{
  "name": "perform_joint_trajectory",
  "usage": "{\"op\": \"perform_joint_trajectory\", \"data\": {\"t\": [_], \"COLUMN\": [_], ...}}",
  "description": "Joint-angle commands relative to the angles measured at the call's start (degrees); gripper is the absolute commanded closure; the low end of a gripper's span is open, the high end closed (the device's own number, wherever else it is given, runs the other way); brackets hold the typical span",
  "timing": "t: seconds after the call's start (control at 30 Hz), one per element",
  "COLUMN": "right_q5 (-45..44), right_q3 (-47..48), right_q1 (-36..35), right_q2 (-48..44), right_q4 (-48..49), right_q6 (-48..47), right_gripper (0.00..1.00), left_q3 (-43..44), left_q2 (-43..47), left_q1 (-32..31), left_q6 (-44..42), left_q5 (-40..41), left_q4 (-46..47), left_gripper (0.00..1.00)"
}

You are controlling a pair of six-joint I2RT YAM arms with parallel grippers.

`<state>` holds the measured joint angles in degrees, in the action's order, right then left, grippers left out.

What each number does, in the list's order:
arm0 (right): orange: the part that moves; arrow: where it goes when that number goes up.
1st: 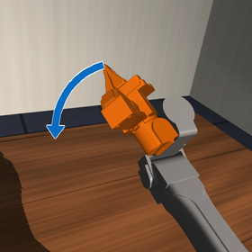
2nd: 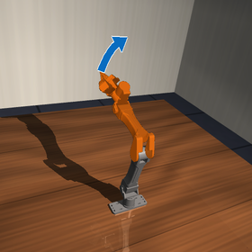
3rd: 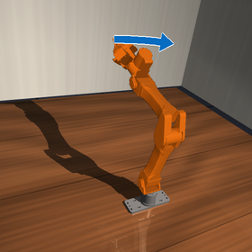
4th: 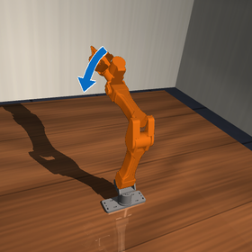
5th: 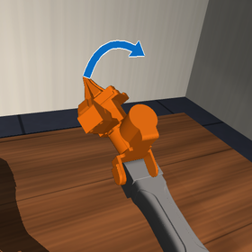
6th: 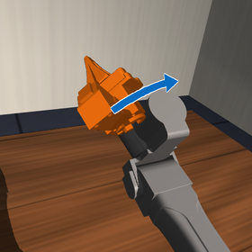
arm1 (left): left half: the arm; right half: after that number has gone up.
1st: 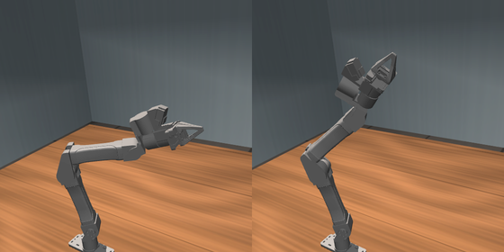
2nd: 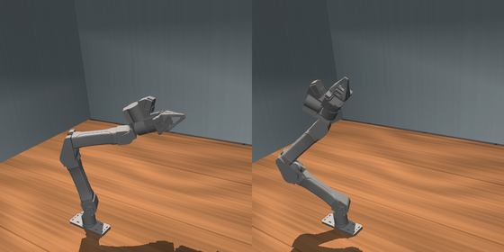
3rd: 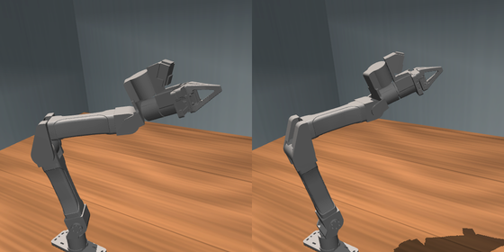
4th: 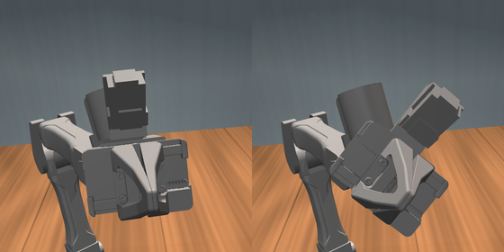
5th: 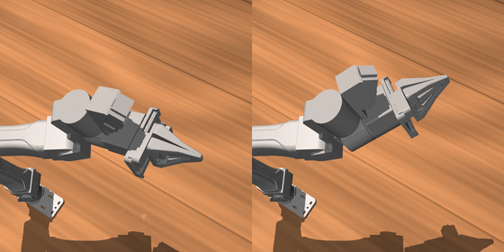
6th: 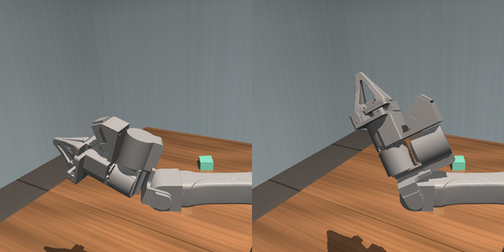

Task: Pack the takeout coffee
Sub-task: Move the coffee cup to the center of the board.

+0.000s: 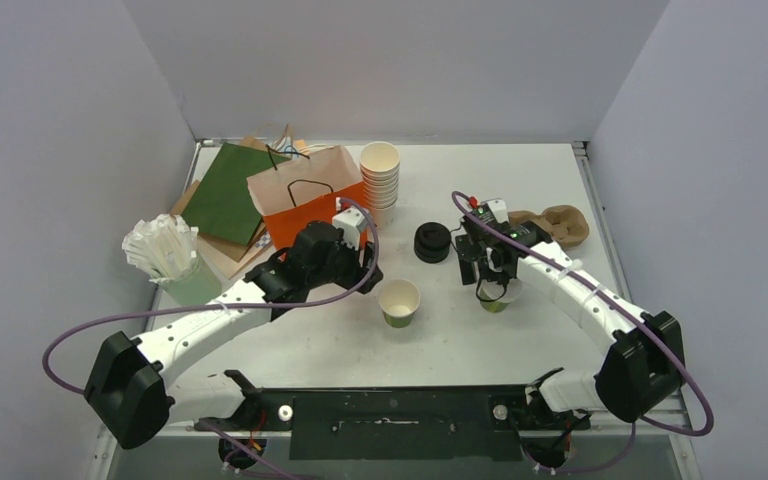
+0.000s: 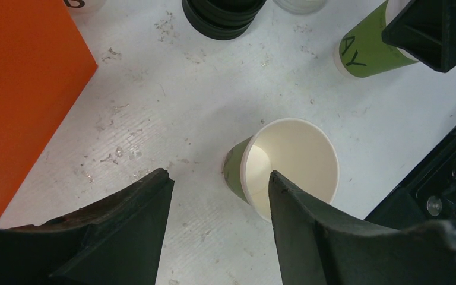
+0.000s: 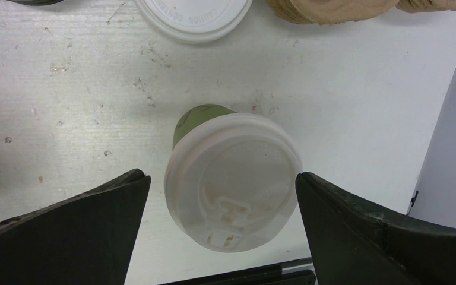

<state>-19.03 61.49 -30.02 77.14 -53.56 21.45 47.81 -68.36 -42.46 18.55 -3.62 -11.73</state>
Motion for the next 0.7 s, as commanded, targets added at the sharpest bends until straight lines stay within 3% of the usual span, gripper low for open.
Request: {"op": "perform_joint_trajectory", "data": {"t": [0.0, 0.2, 0.43, 0.67], "right_q5": [0.6, 3.2, 19.1, 27.2], "right_q3": [1.7, 7.8, 7.0, 5.0], "right_q1": [0.3, 0.6, 6.6, 9.6], "right_q2": [-2.5, -3.9, -3.0, 4.0], "right_q4": [0.8, 2.5, 15.8, 29.4], "right_q6": [-1.1, -3.4, -5.0, -1.6], "right_gripper": [0.00, 0.01, 0.28, 0.56], "left_q3": [4.0, 8.3, 14.9, 12.3], "left_q2": [-1.7, -7.1, -16.1, -20.6], "left_q1": [-0.6, -1.4, -3.7, -2.3], "left_q6": [0.4, -0.2, -1.0, 1.6], "left_q5": [2.0, 3.0, 5.7, 4.9], "left_q4": [4.5, 5.8, 8.5, 19.1], "left_gripper": [0.41, 0.42, 0.55, 0.72]}}
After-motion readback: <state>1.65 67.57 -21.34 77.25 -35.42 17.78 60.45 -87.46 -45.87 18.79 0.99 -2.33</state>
